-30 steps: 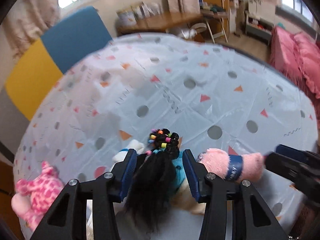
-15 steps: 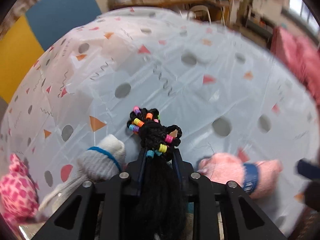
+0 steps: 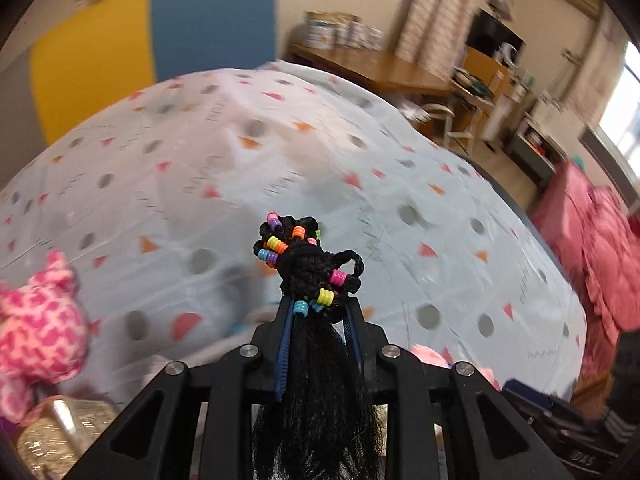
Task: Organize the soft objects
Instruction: 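Carry the doll toward the gold tray with the left tool while the right tool reaches the white waffle cloth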
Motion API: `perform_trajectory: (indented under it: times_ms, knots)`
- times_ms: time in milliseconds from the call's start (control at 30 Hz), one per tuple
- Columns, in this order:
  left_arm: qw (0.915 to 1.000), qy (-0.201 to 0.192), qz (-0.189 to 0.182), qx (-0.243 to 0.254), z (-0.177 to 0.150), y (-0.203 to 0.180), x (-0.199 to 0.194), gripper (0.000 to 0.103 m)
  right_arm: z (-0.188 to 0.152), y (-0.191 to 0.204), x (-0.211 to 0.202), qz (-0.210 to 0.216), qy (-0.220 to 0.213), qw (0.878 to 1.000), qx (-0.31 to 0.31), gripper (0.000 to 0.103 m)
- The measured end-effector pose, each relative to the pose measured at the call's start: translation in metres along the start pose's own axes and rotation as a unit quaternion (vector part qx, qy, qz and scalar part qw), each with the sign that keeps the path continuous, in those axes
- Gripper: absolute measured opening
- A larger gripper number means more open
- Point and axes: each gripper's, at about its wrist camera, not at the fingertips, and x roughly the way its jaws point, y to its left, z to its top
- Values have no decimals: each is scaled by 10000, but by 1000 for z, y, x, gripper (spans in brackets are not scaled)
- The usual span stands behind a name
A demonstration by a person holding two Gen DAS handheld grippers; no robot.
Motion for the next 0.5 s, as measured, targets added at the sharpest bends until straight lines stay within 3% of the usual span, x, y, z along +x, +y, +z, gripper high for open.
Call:
perform_trajectory:
  times_ms: [267,500]
  knots:
    - [9940,-435,575,-824,2,79,-47,24,-3,7,8,-128,131,9996,-233,62]
    - [9834,-798,1111,-1195,-26,139,-102,24,-9,20,13,-116,219,9981,-560,62]
